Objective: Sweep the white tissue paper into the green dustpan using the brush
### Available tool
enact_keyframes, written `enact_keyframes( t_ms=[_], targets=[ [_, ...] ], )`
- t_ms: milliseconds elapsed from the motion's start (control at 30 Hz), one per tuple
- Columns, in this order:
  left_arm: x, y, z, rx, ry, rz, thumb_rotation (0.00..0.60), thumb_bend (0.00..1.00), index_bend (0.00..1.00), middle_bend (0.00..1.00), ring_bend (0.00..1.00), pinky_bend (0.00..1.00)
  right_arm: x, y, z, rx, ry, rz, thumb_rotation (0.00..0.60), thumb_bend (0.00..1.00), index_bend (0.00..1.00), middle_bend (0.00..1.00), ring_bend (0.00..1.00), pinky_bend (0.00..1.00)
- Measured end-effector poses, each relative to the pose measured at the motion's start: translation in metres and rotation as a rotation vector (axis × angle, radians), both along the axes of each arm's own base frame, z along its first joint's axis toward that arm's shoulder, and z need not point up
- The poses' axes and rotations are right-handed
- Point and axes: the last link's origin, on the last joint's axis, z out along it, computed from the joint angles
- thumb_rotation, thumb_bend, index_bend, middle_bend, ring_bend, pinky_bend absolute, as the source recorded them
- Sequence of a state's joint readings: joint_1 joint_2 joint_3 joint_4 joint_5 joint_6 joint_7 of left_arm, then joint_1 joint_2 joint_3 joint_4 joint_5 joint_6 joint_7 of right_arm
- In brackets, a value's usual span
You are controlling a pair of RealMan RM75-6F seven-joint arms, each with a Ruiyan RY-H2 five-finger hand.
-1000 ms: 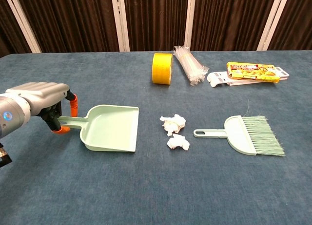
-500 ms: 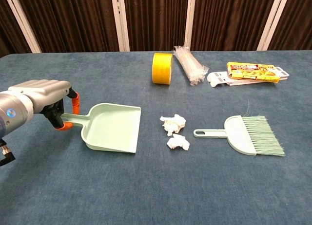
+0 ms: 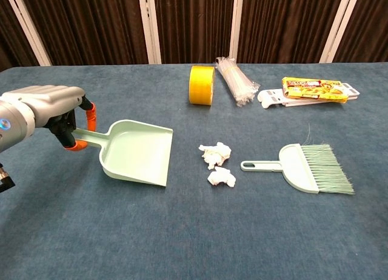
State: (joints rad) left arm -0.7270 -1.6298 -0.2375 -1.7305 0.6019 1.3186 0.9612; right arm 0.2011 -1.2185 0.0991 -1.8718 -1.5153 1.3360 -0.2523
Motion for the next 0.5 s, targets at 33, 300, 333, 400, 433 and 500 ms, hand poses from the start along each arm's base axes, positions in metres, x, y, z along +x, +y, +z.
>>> enact_keyframes(
  t_ms=[33, 300, 333, 400, 433, 500],
  targets=[
    [0.000, 0.000, 0.000, 0.000, 0.000, 0.001, 0.600, 0.59, 0.59, 1.00, 1.00, 1.00, 0.005, -0.003, -0.002, 0.007, 0.001, 0.004, 0.600, 0.35, 0.16, 0.73, 0.81, 0.74],
    [-0.001, -0.001, 0.001, -0.006, -0.001, 0.007, 0.600, 0.58, 0.59, 1.00, 1.00, 1.00, 0.047, -0.031, -0.032, 0.096, 0.021, -0.008, 0.600, 0.35, 0.23, 0.84, 0.91, 0.80],
    [-0.002, -0.001, 0.001, -0.007, -0.002, 0.009, 0.600, 0.59, 0.59, 1.00, 1.00, 1.00, 0.052, -0.034, -0.036, 0.108, 0.028, -0.007, 0.600, 0.35, 0.24, 0.85, 0.91, 0.80],
    [-0.003, -0.002, 0.000, -0.009, -0.005, 0.012, 0.600, 0.58, 0.59, 1.00, 1.00, 1.00, 0.064, -0.040, -0.048, 0.133, 0.043, -0.004, 0.600, 0.35, 0.24, 0.85, 0.92, 0.80],
    [-0.003, -0.002, 0.000, -0.009, -0.006, 0.013, 0.600, 0.58, 0.59, 1.00, 1.00, 1.00, 0.069, -0.042, -0.053, 0.144, 0.047, -0.002, 0.600, 0.35, 0.24, 0.86, 0.92, 0.80],
    [-0.004, -0.003, 0.000, -0.011, -0.008, 0.016, 0.600, 0.58, 0.59, 1.00, 1.00, 1.00, 0.083, -0.046, -0.066, 0.169, 0.052, 0.004, 0.600, 0.35, 0.24, 0.86, 0.92, 0.80]
  ],
)
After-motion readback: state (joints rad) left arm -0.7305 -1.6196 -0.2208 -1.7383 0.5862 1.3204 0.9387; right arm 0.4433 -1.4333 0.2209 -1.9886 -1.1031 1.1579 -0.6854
